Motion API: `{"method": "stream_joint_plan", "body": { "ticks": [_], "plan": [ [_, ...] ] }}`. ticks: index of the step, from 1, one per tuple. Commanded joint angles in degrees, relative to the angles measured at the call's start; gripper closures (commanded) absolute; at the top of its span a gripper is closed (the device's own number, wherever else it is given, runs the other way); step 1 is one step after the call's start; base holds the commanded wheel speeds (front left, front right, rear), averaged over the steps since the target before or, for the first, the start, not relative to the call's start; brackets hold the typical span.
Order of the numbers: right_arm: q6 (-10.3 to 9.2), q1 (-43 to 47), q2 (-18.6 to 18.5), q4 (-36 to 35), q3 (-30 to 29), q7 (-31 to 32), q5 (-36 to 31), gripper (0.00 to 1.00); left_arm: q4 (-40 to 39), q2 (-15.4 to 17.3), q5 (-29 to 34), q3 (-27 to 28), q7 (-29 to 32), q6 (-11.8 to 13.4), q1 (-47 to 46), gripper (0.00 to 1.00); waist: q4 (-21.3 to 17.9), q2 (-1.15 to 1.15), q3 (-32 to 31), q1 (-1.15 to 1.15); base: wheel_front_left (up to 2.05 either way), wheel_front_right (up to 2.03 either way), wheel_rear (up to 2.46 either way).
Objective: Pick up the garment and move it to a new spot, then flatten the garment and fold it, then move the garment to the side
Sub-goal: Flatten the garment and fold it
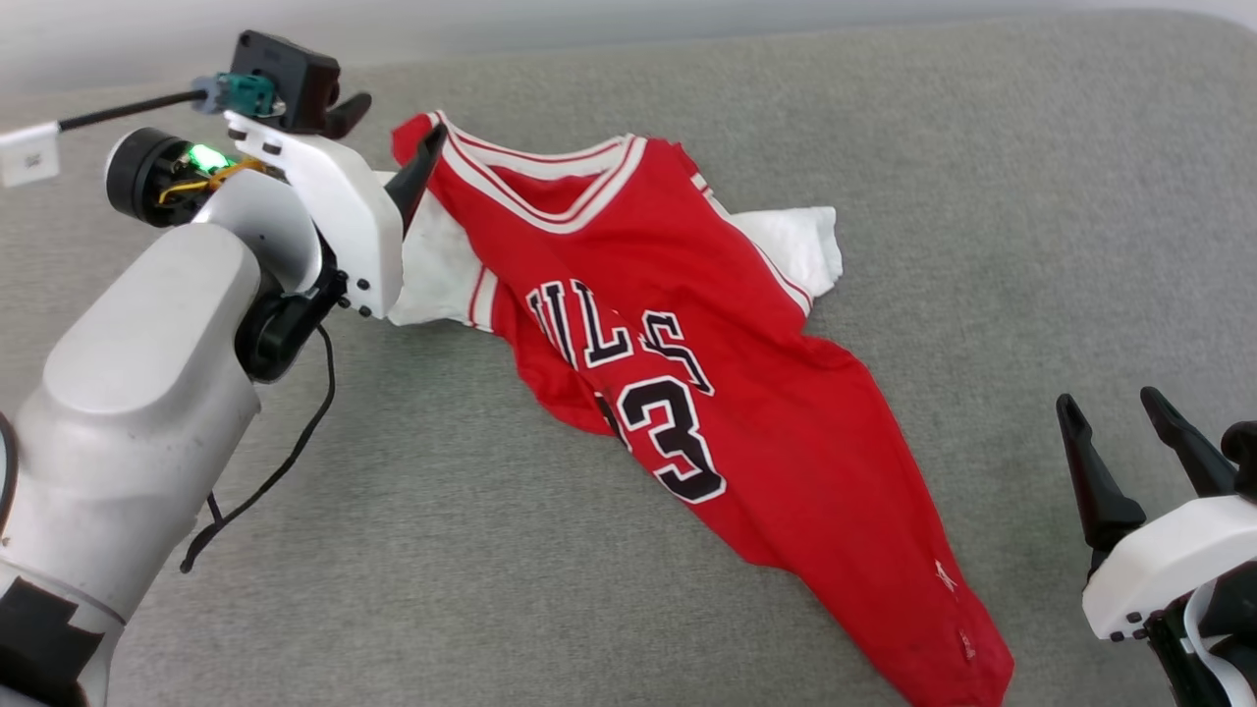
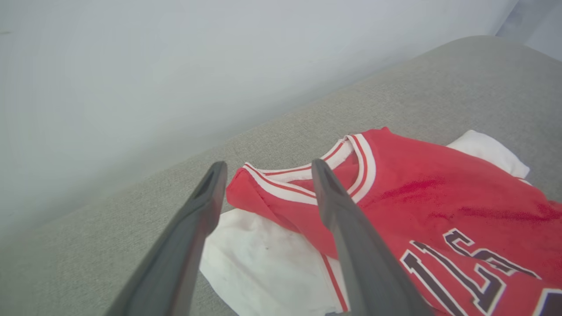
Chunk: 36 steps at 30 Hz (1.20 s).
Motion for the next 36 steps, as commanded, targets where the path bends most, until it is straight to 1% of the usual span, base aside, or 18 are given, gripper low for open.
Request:
{"method": "stream_joint_plan", "body": {
  "ticks": [1,4,7,9,11,14,17,20,24,27,28,30,32,34,36],
  "plan": [
    [-0.04,0.0,-0.5,0.1,0.1,0.1,0.0,0.00,-0.2,-0.2,0.5,0.7,-2.5,0.6,0.7,0.00,1.5,0.00,-1.7,0.00,0.00,0.00,0.00],
    [-0.04,0.7,-0.7,0.3,-0.2,0.1,0.2,0.00,-1.6,-0.3,1.1,1.5,-8.4,1.8,2.8,0.00,3.4,0.00,-3.8,0.00,0.00,0.00,0.00],
    [-0.04,2.0,-0.9,0.7,-0.5,0.2,0.4,0.00,-4.2,0.2,2.1,2.3,-14.1,3.3,5.5,0.00,5.8,0.00,-6.0,0.00,0.00,0.00,0.00],
    [-0.04,2.7,-1.0,0.7,-0.7,0.3,0.7,0.00,-6.5,1.0,2.9,2.8,-17.8,5.2,7.9,0.00,7.4,0.00,-7.3,0.00,0.00,0.00,0.00],
    [-0.03,3.2,-1.2,0.6,-0.9,0.5,0.7,0.00,-9.4,1.7,3.6,3.2,-20.2,7.2,10.9,0.00,8.9,0.00,-8.3,0.00,0.00,0.00,0.00],
    [-0.03,4.3,-1.1,0.8,-1.3,0.7,0.9,0.00,-14.9,3.0,4.3,5.1,-22.0,11.0,16.3,0.00,10.9,0.00,-9.8,0.00,0.00,0.00,0.00],
    [-0.03,5.2,-0.8,0.7,-1.6,0.7,1.1,0.00,-21.4,4.0,4.9,7.8,-22.6,14.8,22.7,0.00,12.6,0.00,-10.7,0.00,0.00,0.00,0.00],
    [-0.03,6.1,-0.4,0.8,-1.8,0.7,1.2,0.00,-29.1,4.6,7.7,11.7,-22.7,18.7,29.4,0.00,14.0,0.00,-11.4,0.00,0.00,0.00,0.00],
    [-0.03,7.1,-0.1,1.1,-1.3,0.7,1.3,0.00,-36.1,4.3,11.6,14.9,-22.6,22.2,39.2,0.00,14.9,0.00,-12.0,0.00,0.00,0.00,0.00],
    [-0.03,7.5,0.0,1.0,-1.0,0.7,1.5,0.00,-39.5,2.7,13.5,16.7,-22.6,23.6,44.9,0.00,15.7,0.00,-11.9,0.00,0.00,0.00,0.00],
    [-0.03,7.2,-1.1,0.0,-0.4,1.4,1.4,0.00,-41.9,0.9,14.9,18.8,-22.7,23.7,48.4,0.00,16.7,0.00,-11.4,0.00,0.00,0.00,0.00],
    [-0.03,6.3,-2.1,-0.9,-0.2,2.5,1.6,0.00,-42.6,0.5,16.1,19.6,-22.7,23.1,49.6,0.00,17.6,0.00,-10.9,0.00,0.00,0.00,0.00],
    [-0.03,5.6,-3.7,-1.7,0.5,5.1,1.8,0.00,-43.0,0.0,17.3,20.1,-22.7,22.3,49.9,0.00,18.5,0.00,-10.3,0.00,0.00,0.00,0.00],
    [-0.03,4.5,-6.3,-2.1,2.5,8.7,2.1,0.00,-43.1,-0.6,18.0,20.7,-22.7,21.5,49.8,0.00,19.3,0.00,-9.5,0.00,0.00,0.00,0.00],
    [-0.03,3.5,-8.3,-2.0,5.5,13.7,3.7,0.00,-42.8,-0.9,18.6,21.1,-22.7,20.7,49.6,0.00,20.3,0.00,-8.9,0.00,0.00,0.00,0.00]
  ]
}}
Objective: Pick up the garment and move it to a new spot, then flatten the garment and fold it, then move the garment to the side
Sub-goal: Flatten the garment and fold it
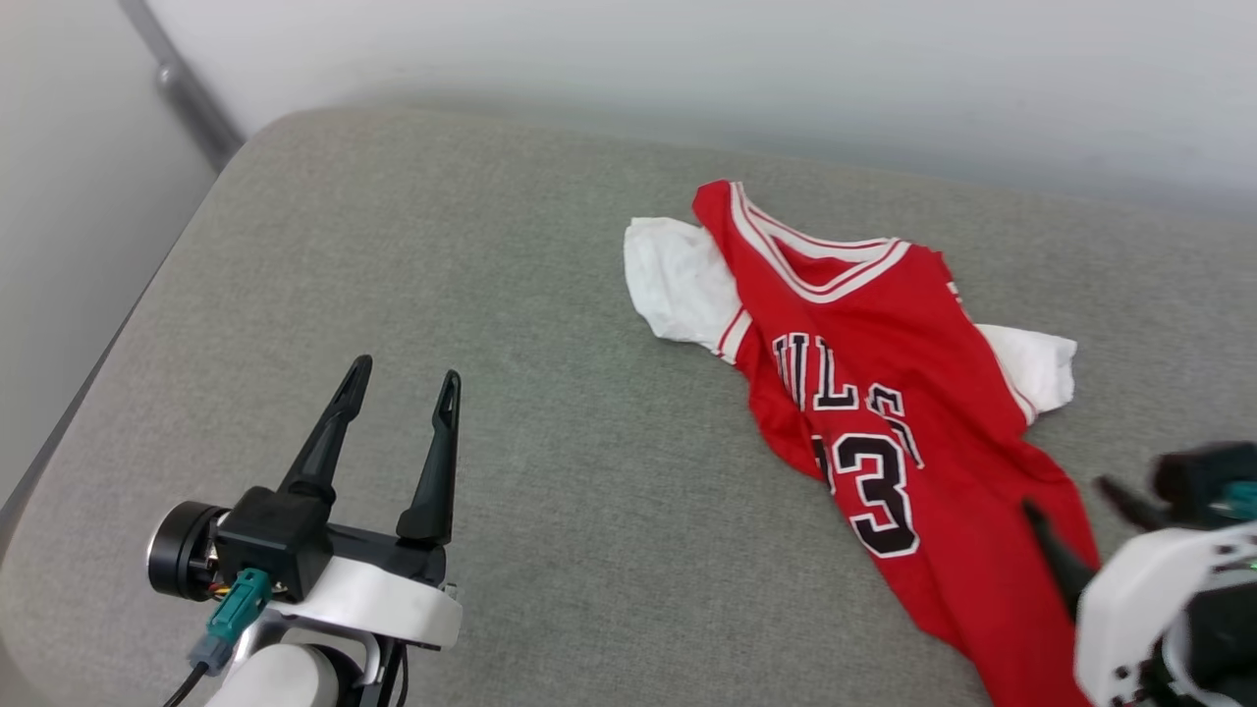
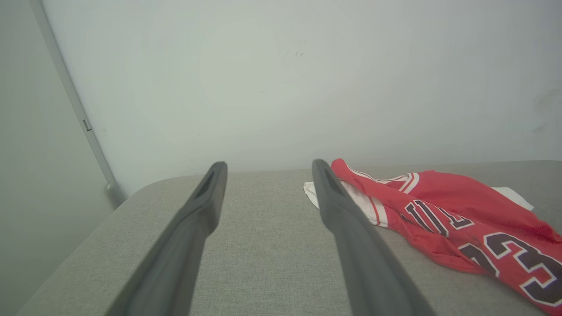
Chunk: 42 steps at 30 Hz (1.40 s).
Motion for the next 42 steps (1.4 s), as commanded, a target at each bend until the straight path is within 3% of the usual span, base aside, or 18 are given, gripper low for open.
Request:
{"method": "stream_joint_plan", "body": {
  "ticks": [1,6,13,14,15,31,40,41,42],
  "plan": [
    [-0.02,-1.6,-1.3,0.0,3.1,4.7,2.2,0.00,0.3,-0.5,0.7,0.6,-0.2,-0.7,-0.1,0.00,1.5,0.00,1.2,0.01,0.00,0.00,0.00],
    [-0.02,-7.0,-5.3,3.4,12.1,20.7,7.8,0.00,2.3,-3.1,2.0,0.8,-0.2,-3.2,-0.1,0.00,4.9,0.00,3.4,0.01,0.00,0.00,0.00],
    [-0.02,-7.3,-6.6,10.5,13.9,26.1,7.2,0.00,3.9,-5.1,3.2,1.5,-0.2,-4.9,0.4,0.00,8.0,0.00,3.7,0.01,0.00,0.00,0.00],
    [-0.02,-7.0,-6.4,11.1,14.4,26.2,7.5,0.56,4.2,-5.2,3.5,1.6,-0.2,-5.0,0.6,0.00,8.2,0.00,3.6,0.01,0.00,0.00,0.00],
    [-0.01,-6.8,-6.0,11.3,14.9,26.0,7.9,1.00,4.4,-5.4,3.6,1.8,-0.2,-5.2,0.8,0.00,8.3,0.00,3.5,0.01,0.00,0.00,0.00],
    [-0.01,0.9,-1.5,3.3,22.6,29.9,9.3,1.00,7.1,-6.9,4.6,3.0,-0.2,-7.0,3.1,0.00,5.7,0.00,-3.0,0.01,0.00,0.00,0.00],
    [-0.02,5.1,1.1,3.5,23.3,28.4,7.6,1.00,7.4,-7.4,4.8,3.9,-0.2,-7.3,4.0,0.00,4.8,0.00,-3.7,0.01,0.00,0.00,0.00],
    [-0.02,4.5,1.1,3.2,23.1,27.7,7.1,0.00,7.4,-7.3,4.9,4.1,-0.2,-7.3,4.3,0.00,4.4,0.00,-3.7,0.01,0.00,0.00,0.00],
    [-0.02,3.5,1.0,2.9,22.8,26.8,6.8,0.00,7.3,-7.3,4.9,4.3,-0.2,-7.4,4.3,0.00,4.1,0.00,-3.7,0.01,0.00,0.00,0.00]
  ]
}}
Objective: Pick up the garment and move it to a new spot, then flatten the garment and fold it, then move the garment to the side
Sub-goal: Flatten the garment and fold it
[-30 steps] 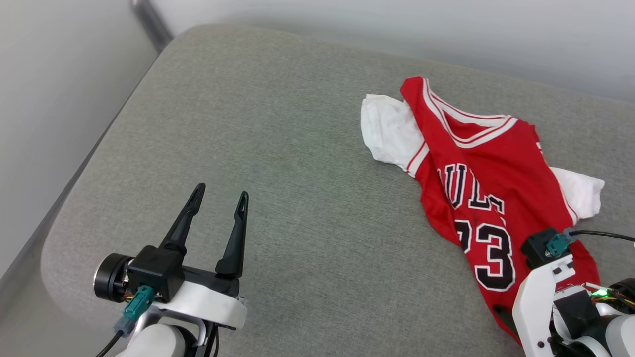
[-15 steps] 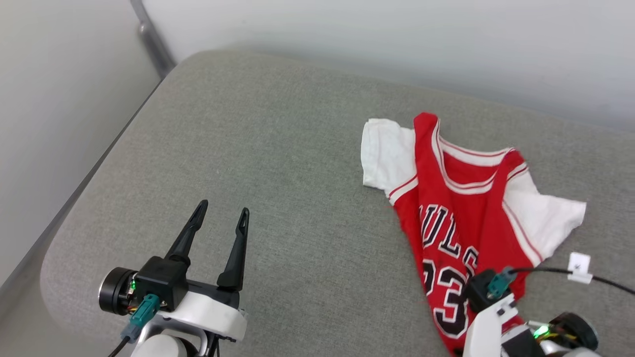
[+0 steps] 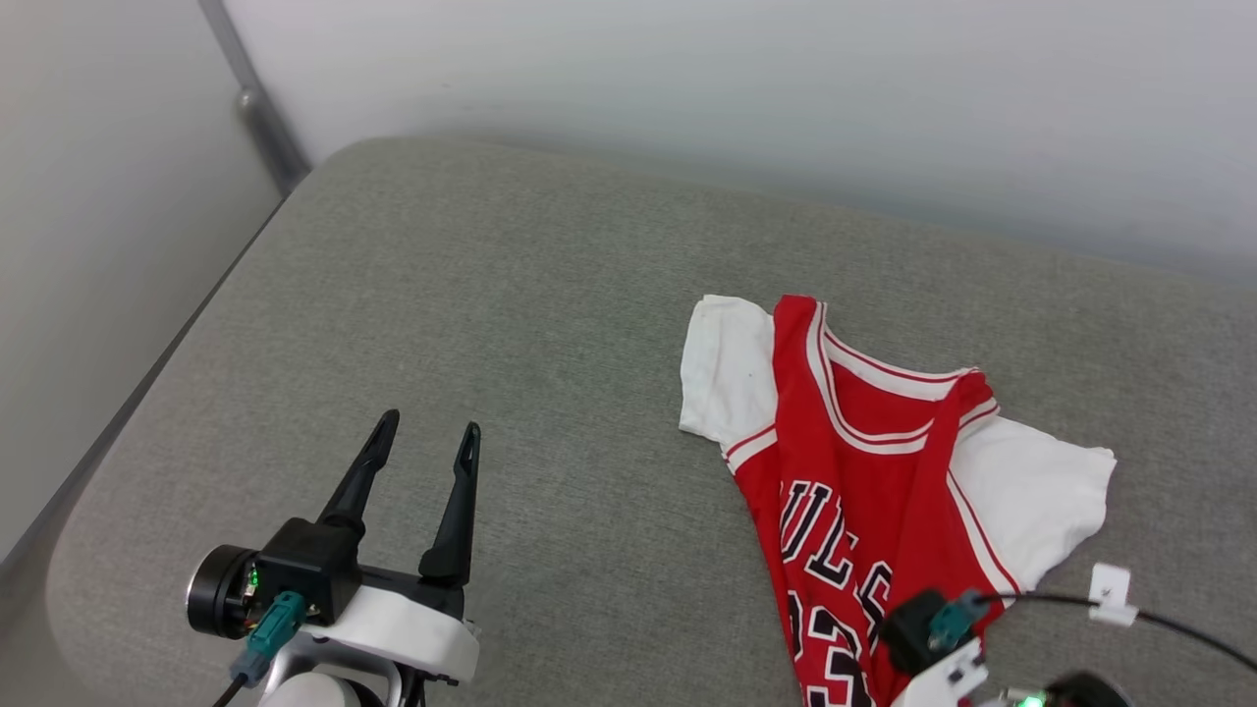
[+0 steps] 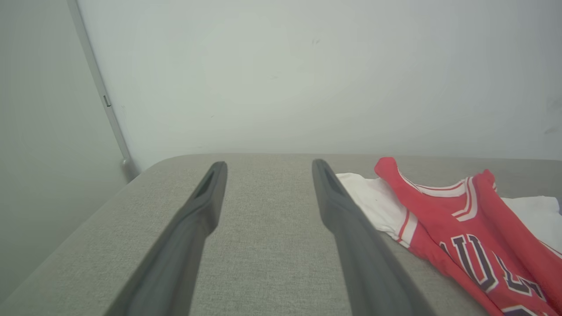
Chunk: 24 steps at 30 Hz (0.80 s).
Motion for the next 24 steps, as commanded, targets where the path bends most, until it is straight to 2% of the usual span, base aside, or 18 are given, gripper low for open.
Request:
{"method": "stream_joint_plan", "body": {
  "ticks": [1,8,16,21,24],
  "plan": [
    [-0.02,-1.9,-0.2,-0.8,-0.5,-1.3,-0.4,0.00,-0.1,0.0,0.4,0.4,-0.2,-0.4,0.5,0.00,-0.7,0.00,0.1,0.00,0.00,0.00,0.00],
    [-0.02,-8.2,-0.8,-4.7,-7.9,-10.7,-1.3,0.00,-0.7,0.5,1.0,1.8,-0.2,-0.8,-0.9,0.00,-4.7,0.00,0.3,0.00,0.00,0.00,0.00],
    [-0.02,-12.5,-0.3,-6.2,-20.5,-31.7,-7.7,0.00,-1.8,0.9,-0.1,4.2,-0.2,-1.4,-2.3,0.00,-10.4,0.00,1.5,0.00,0.00,0.00,0.00],
    [-0.02,-10.4,4.1,-6.1,-25.8,-41.8,-9.5,0.00,-1.8,2.2,-0.7,4.4,0.7,-3.1,-4.4,0.00,-13.5,0.00,3.1,0.00,0.00,0.00,0.00],
    [-0.02,-9.6,6.4,-6.4,-27.7,-44.9,-10.5,0.00,-1.8,3.9,-1.3,3.8,3.3,-5.4,-7.0,0.00,-15.4,0.00,4.8,0.00,0.00,0.00,0.00]
  ]
}}
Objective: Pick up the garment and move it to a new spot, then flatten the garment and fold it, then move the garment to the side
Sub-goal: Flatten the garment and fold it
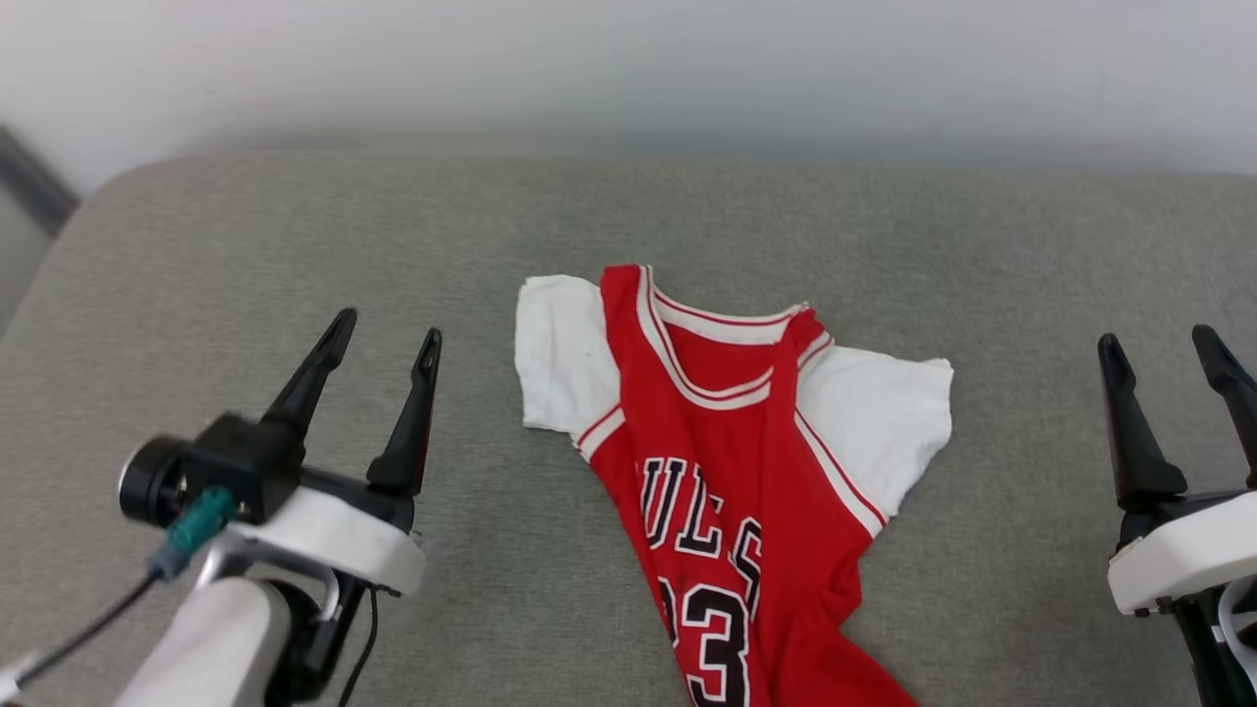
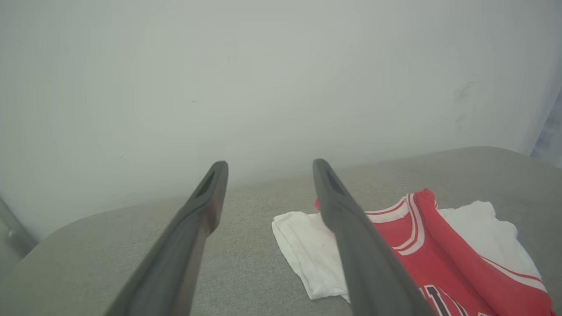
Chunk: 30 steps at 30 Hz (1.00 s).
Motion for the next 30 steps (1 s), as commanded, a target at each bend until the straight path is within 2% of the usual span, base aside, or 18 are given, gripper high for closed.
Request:
{"method": "stream_joint_plan", "body": {
  "ticks": [1,6,11,15,20,26,30],
  "plan": [
    [-0.02,0.4,0.4,-0.2,-0.1,-0.5,-0.5,0.00,0.1,0.5,-0.4,-0.3,0.8,-0.7,-1.1,0.00,-1.7,0.00,1.8,0.00,0.00,0.00,0.00],
    [-0.02,0.0,2.4,-1.4,-1.8,-2.5,-1.2,0.00,1.3,5.9,-3.7,-1.5,12.8,-7.6,-10.7,0.00,-4.8,0.00,6.0,0.00,0.00,0.00,0.00],
    [-0.02,-0.7,4.0,-2.4,-1.4,-4.4,-2.1,0.00,3.6,11.0,-9.1,-3.9,27.6,-10.5,-22.5,0.00,-8.1,0.00,10.5,0.00,0.00,0.00,0.00],
    [-0.02,-1.4,5.1,-2.6,-0.9,-5.7,-2.5,0.00,5.3,15.3,-16.2,-7.0,40.9,-10.8,-30.9,0.00,-11.0,0.00,14.2,0.00,0.00,0.00,0.00],
    [-0.02,-1.8,5.8,-1.1,-0.2,-7.6,-2.1,0.00,8.2,20.4,-23.1,-10.3,53.4,-10.9,-37.7,0.00,-14.5,0.00,17.8,0.00,0.00,0.00,0.00],
    [-0.02,-2.3,6.0,1.6,0.2,-10.1,-0.3,0.00,13.1,23.9,-26.6,-12.7,62.9,-10.9,-40.9,0.00,-17.5,0.00,20.4,0.00,0.00,0.00,0.00],
    [-0.03,-2.5,6.0,3.3,0.7,-11.5,0.8,0.00,15.5,24.3,-27.6,-12.4,64.5,-10.7,-41.6,0.00,-18.8,0.00,21.7,0.00,0.00,0.00,0.00]
  ]
}}
